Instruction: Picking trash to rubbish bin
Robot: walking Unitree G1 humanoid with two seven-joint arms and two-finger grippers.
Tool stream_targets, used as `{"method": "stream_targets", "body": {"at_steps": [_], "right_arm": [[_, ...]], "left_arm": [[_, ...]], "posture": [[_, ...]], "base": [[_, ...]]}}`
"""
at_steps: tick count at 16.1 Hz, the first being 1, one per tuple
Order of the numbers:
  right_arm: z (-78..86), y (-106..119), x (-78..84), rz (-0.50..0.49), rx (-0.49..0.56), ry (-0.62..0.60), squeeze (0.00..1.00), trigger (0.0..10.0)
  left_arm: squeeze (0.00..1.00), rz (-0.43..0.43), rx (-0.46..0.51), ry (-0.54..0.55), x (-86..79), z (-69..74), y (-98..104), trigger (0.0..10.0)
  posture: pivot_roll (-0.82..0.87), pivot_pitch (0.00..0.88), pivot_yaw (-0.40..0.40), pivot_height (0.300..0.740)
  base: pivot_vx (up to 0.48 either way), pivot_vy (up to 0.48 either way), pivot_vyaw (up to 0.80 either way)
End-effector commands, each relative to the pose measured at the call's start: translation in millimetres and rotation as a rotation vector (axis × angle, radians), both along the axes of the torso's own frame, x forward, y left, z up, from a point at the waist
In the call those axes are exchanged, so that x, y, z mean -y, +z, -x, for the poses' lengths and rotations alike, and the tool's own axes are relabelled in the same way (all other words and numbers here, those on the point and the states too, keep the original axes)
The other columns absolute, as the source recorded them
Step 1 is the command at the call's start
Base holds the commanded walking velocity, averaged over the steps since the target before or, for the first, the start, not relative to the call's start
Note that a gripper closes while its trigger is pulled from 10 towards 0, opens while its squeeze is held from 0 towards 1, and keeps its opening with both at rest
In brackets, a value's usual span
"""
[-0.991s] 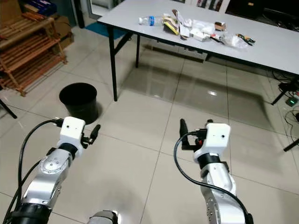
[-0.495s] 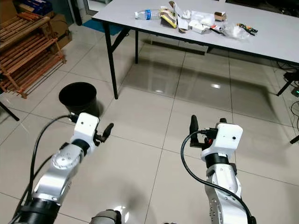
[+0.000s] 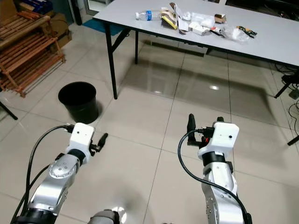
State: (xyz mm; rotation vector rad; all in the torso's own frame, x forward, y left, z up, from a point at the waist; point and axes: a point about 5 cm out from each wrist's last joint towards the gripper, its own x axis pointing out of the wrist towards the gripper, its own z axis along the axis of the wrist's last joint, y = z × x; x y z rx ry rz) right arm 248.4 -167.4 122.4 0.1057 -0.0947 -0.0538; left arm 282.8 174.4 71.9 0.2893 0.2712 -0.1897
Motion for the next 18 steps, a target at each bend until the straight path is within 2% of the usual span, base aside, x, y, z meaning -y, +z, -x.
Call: {"method": "stream_targets", "body": {"at_steps": [1,5,8,11,16,18], "right_arm": [[1.8,-5.8,8.2,-0.005,-0.022,-0.041,0.0,10.0],[2.8,-2.3,9.1,0.002,0.008,-0.065,0.0,10.0],[5.1,-3.6,10.2,-0.002,0.021,-0.11,0.0,10.0],[4.6,-6.1,8.6,-0.02,0.031,-0.141,0.0,10.0],[1.8,-6.2,7.3,-0.029,0.05,-0.162,0.0,10.0],[4.5,-6.9,9.3,-0.017,0.043,-0.151,0.0,10.0]], "left_arm": [[0.0,0.005,0.008,-0.042,7.0,-1.8,3.4,10.0],[0.0,0.012,0.001,-0.084,19.1,-10.9,3.7,10.0],[0.0,-0.011,0.008,-0.142,23.4,-23.0,9.9,10.0],[0.0,-0.023,0.015,-0.181,27.4,-30.7,15.2,10.0],[0.0,-0.04,0.018,-0.213,28.9,-38.2,17.2,10.0],[0.0,-0.041,0.015,-0.204,30.1,-36.5,14.7,10.0]], "posture": [[0.29,0.098,-0.07,0.74],[0.26,0.069,-0.044,0.74],[0.23,0.043,0.031,0.74],[0.23,0.03,0.063,0.74],[0.23,0.022,0.082,0.74],[0.22,0.026,0.062,0.74]], "base": [[0.0,0.0,-0.8],[0.0,0.0,-0.17],[0.0,0.0,0.0],[0.0,0.0,0.0],[0.0,0.0,0.0],[0.0,0.0,0.0]]}}
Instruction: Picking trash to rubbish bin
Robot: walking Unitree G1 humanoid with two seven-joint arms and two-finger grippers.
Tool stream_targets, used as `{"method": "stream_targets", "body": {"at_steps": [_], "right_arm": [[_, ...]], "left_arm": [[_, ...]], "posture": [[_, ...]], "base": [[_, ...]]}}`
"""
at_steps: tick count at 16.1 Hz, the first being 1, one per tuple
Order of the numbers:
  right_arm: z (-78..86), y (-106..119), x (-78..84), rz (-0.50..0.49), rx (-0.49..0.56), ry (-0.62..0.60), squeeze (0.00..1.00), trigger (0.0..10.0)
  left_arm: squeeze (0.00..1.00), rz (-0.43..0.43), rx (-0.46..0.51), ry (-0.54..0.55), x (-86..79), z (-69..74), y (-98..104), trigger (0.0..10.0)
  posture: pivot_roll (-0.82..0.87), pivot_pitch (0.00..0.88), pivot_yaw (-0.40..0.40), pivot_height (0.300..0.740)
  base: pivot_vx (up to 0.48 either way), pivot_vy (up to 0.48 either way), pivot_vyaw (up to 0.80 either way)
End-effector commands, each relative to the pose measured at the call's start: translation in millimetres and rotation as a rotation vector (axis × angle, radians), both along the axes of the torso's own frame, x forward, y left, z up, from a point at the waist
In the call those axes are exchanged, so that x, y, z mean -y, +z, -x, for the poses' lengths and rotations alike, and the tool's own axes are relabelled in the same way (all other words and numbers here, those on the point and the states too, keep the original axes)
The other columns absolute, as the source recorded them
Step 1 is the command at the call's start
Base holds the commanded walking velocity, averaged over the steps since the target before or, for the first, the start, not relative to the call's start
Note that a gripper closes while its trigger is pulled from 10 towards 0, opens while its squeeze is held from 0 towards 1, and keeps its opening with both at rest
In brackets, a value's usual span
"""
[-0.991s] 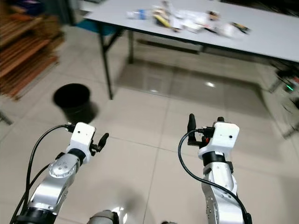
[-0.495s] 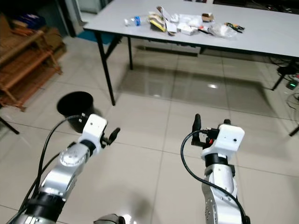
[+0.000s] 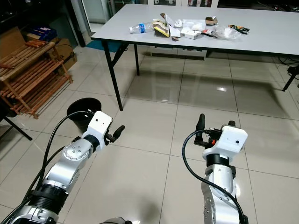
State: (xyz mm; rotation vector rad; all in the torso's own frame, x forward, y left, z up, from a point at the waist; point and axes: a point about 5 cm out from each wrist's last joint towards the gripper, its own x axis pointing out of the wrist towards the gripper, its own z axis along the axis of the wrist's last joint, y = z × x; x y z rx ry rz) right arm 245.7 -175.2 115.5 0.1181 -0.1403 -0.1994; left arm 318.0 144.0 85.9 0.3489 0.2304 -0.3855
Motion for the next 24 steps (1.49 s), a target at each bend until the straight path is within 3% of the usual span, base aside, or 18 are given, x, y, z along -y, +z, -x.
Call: {"method": "stream_targets", "body": {"at_steps": [1,6,11,18,24], "right_arm": [[2.7,0.0,2.1,0.008,0.0,0.003,0.0,10.0],[11.1,1.7,10.1,0.052,-0.026,0.071,0.0,10.0],[12.7,3.1,10.2,0.063,-0.046,0.098,0.0,10.0],[16.6,1.7,6.8,0.048,-0.056,0.105,0.0,10.0],[19.0,3.1,7.0,0.058,-0.051,0.101,0.0,10.0]], "left_arm": [[0.0,-0.011,-0.001,0.009,-0.7,-0.3,-0.4,10.0],[0.0,0.03,-0.078,0.101,-14.4,14.7,-16.4,10.0],[0.0,0.045,-0.081,0.108,-9.0,16.4,-18.5,10.0],[0.0,0.105,-0.04,0.084,-1.2,6.5,-8.5,10.0],[0.0,0.154,-0.001,0.063,4.4,-0.8,1.2,10.0]], "posture": [[0.22,0.028,0.056,0.74],[0.21,0.046,-0.007,0.74],[0.2,0.051,-0.026,0.74],[0.19,0.063,-0.024,0.74],[0.18,0.069,-0.023,0.74]], "base": [[0.0,0.0,0.0],[0.0,0.0,0.0],[0.0,0.0,-0.16],[0.0,0.0,-0.57],[0.461,0.0,0.0]]}}
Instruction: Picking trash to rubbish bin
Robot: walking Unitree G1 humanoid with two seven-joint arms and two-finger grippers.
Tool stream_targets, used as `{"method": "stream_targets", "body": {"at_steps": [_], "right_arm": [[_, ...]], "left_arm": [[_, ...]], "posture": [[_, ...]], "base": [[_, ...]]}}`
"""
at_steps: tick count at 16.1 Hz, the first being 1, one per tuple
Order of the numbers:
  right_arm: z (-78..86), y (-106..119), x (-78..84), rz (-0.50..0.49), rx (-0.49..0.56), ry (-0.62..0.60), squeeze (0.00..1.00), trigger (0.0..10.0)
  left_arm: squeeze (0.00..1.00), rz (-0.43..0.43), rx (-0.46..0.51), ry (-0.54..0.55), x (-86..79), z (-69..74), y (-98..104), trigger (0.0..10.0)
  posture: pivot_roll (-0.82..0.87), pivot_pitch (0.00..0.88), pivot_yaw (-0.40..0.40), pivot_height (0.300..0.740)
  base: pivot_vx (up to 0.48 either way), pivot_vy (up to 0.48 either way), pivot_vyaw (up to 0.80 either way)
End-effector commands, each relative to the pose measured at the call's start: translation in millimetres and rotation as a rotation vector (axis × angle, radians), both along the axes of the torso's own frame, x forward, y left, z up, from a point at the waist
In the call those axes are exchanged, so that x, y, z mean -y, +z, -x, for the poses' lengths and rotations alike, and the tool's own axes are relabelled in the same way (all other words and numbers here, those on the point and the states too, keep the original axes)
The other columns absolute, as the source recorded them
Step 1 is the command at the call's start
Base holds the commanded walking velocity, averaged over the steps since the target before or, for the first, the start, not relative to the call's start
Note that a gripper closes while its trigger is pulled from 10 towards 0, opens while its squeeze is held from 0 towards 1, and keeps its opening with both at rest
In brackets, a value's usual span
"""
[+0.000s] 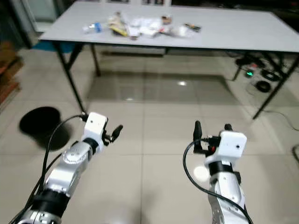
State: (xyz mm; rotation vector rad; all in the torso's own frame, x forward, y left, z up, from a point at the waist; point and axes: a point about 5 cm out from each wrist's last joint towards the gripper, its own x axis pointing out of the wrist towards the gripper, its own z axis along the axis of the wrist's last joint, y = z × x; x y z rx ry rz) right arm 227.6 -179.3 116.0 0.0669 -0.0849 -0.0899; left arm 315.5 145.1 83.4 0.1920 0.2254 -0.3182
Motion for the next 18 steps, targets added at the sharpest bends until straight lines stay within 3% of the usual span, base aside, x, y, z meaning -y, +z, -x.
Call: {"method": "stream_targets", "body": {"at_steps": [1,7,13,18], "right_arm": [[1.7,3.4,3.9,0.006,0.005,-0.013,0.0,10.0],[2.7,3.8,5.4,0.01,0.003,-0.019,0.0,10.0],[25.2,-1.6,8.3,-0.035,-0.022,-0.086,0.0,10.0],[37.2,-4.2,12.8,-0.047,-0.048,-0.113,0.0,10.0]], "left_arm": [[0.0,0.014,0.013,-0.031,7.0,-3.0,3.7,10.0],[0.0,0.044,0.018,-0.039,10.7,-1.5,3.6,10.0],[0.0,0.046,0.017,-0.039,11.2,-1.4,3.6,10.0],[0.0,0.017,0.004,-0.031,9.9,5.4,-0.3,10.0]], "posture": [[0.18,0.069,-0.023,0.74],[0.17,0.071,-0.03,0.74],[0.16,0.074,-0.026,0.74],[0.16,0.107,-0.002,0.74]], "base": [[0.48,0.0,0.0],[0.48,0.0,0.0],[0.48,0.0,0.0],[0.066,0.0,0.0]]}}
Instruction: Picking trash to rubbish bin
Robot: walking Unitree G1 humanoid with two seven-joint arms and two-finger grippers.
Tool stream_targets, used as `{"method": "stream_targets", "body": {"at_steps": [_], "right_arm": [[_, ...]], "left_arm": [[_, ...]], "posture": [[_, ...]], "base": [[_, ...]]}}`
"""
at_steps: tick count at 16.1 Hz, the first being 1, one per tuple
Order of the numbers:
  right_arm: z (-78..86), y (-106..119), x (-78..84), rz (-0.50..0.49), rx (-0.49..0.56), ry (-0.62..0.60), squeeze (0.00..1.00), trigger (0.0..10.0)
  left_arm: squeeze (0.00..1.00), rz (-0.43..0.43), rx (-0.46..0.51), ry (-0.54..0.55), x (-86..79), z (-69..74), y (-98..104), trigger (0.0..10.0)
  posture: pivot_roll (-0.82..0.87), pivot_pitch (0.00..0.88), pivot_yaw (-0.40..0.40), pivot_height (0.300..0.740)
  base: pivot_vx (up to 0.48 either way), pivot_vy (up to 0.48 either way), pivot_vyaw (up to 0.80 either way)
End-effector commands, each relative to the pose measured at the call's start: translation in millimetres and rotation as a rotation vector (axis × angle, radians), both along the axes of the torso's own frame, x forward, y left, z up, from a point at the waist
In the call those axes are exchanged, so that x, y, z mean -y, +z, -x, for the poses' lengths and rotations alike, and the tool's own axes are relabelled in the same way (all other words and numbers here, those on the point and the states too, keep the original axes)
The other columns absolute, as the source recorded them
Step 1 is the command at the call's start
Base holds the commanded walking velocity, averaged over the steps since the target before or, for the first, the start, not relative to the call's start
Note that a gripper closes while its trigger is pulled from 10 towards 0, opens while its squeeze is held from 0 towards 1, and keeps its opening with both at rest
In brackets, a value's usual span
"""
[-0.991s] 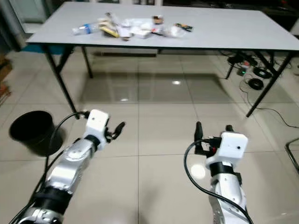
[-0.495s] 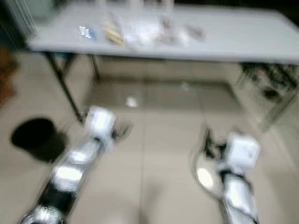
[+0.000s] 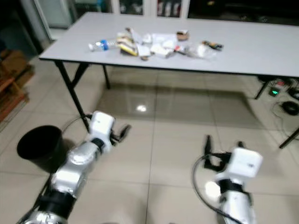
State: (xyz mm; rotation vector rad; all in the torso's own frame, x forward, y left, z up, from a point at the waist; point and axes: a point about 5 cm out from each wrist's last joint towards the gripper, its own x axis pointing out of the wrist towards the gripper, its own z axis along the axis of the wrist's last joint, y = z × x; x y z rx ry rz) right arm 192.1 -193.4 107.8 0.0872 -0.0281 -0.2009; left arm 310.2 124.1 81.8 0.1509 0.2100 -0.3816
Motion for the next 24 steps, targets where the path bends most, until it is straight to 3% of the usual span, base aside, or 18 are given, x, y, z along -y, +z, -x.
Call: {"method": "stream_targets", "body": {"at_steps": [1,3,6,9,10,13,16,18,24], "right_arm": [[4.6,2.8,-0.3,-0.019,0.005,-0.014,0.0,10.0],[7.8,0.9,-7.4,-0.023,-0.001,-0.015,0.0,10.0],[9.5,0.3,-18.9,-0.054,-0.001,-0.002,0.0,10.0],[-0.8,-4.3,-35.1,-0.075,-0.023,0.071,0.0,10.0],[-3.7,-1.1,-37.2,-0.074,-0.011,0.103,0.0,10.0],[-13.3,-4.8,-20.1,-0.067,-0.013,0.08,0.0,10.0],[-9.5,2.9,-11.5,-0.054,0.012,0.046,0.0,10.0],[-6.1,-0.1,-16.2,-0.061,0.009,-0.005,0.0,10.0],[-5.4,-4.1,-21.6,-0.074,0.008,0.001,0.0,10.0]], "left_arm": [[0.0,-0.048,-0.001,0.024,-13.2,1.0,0.7,10.0],[0.0,-0.094,-0.014,-0.007,-19.9,-0.3,0.5,10.0],[0.0,-0.146,-0.025,0.039,-27.4,-1.6,3.3,10.0],[0.0,-0.18,-0.063,0.119,-38.6,8.9,-7.8,10.0],[0.0,-0.155,-0.066,0.126,-38.9,13.5,-6.8,10.0],[0.0,-0.195,-0.118,0.208,-47.1,22.7,-11.4,10.0],[0.0,-0.182,-0.143,0.144,-37.4,18.6,-9.4,10.0],[0.0,-0.213,-0.185,0.106,-36.5,15.2,-18.7,10.0],[0.0,-0.232,-0.167,0.074,-31.6,9.4,-9.4,10.0]], "posture": [[0.15,0.115,0.009,0.74],[0.13,0.125,0.035,0.74],[0.15,0.127,0.032,0.74],[0.21,0.14,-0.016,0.74],[0.23,0.132,-0.028,0.74],[0.26,0.136,-0.042,0.74],[0.2,0.119,-0.006,0.74],[0.18,0.126,0.011,0.74],[0.2,0.109,0.037,0.74]], "base": [[0.0,0.0,0.0],[0.0,0.0,0.0],[0.0,0.0,0.0],[0.0,0.0,0.0],[0.0,0.0,0.0],[0.0,0.0,0.0],[0.0,0.0,0.0],[0.0,0.0,0.0],[0.0,0.0,0.0]]}}
